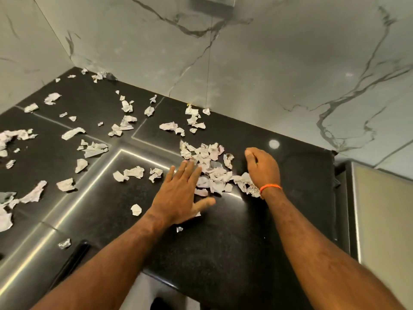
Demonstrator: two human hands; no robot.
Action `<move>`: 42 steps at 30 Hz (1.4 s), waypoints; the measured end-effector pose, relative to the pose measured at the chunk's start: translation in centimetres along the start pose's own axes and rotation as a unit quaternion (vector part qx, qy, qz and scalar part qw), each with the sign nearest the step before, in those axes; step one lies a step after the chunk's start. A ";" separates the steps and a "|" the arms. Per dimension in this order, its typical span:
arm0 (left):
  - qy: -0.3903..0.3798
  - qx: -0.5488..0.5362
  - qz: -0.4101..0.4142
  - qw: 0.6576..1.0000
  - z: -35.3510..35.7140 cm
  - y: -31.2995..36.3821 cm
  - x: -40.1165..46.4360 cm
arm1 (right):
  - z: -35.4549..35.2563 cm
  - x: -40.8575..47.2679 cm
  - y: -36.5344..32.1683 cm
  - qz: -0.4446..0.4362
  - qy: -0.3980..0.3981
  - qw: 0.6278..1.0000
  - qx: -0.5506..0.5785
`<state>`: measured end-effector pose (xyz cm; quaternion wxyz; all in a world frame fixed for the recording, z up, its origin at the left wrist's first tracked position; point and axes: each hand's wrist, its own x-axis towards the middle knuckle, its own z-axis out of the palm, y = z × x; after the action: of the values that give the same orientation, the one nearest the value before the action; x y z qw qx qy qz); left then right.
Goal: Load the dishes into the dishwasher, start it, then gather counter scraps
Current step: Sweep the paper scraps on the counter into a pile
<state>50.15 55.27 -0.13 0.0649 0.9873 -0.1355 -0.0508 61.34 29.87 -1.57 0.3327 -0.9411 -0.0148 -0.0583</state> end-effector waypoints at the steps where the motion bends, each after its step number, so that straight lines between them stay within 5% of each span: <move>1: -0.019 0.001 0.022 1.000 0.2 0.4 -0.6 | 0.3 -1.0 0.7 0.024 -0.006 0.999 -0.028; 5: -0.056 0.040 0.067 0.995 2.5 0.3 -2.3 | 3.1 -4.0 -0.4 0.053 -0.060 0.991 -0.108; 11: 0.028 0.082 -0.050 0.995 2.8 -3.7 -4.0 | 7.3 -6.9 -6.0 -0.060 -0.107 0.992 -0.010; 15: 0.070 0.037 -0.100 0.992 2.1 -6.0 -6.0 | 7.6 -4.4 -6.5 0.010 -0.028 0.999 -0.026; 20: -0.008 0.049 -0.051 0.997 2.7 -7.8 -7.9 | 10.6 -4.6 -10.0 -0.007 -0.073 0.990 -0.118; 24: 0.026 0.030 -0.142 0.989 2.8 -10.8 -8.2 | 12.7 -6.3 -13.0 -0.051 -0.119 0.991 0.016; 27: 0.032 -0.001 -0.171 0.985 2.1 -12.0 -8.7 | 11.6 -7.3 -12.7 -0.036 -0.084 0.994 0.061; 34: 0.032 -0.012 -0.156 0.987 2.0 -11.2 -9.6 | 13.5 -11.2 -13.8 0.004 -0.037 0.996 -0.085; 39: 0.036 -0.014 -0.145 0.989 1.5 -12.2 -10.6 | 15.9 -10.0 -17.3 -0.022 -0.055 0.998 -0.016; 42: 0.023 0.011 -0.114 0.993 1.4 -12.4 -11.1 | 15.9 -8.7 -16.7 0.030 0.004 0.999 0.010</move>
<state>42.56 70.03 -2.36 0.0514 0.9979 -0.0208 -0.0338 53.17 52.98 -4.46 0.3437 -0.9375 0.0145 -0.0520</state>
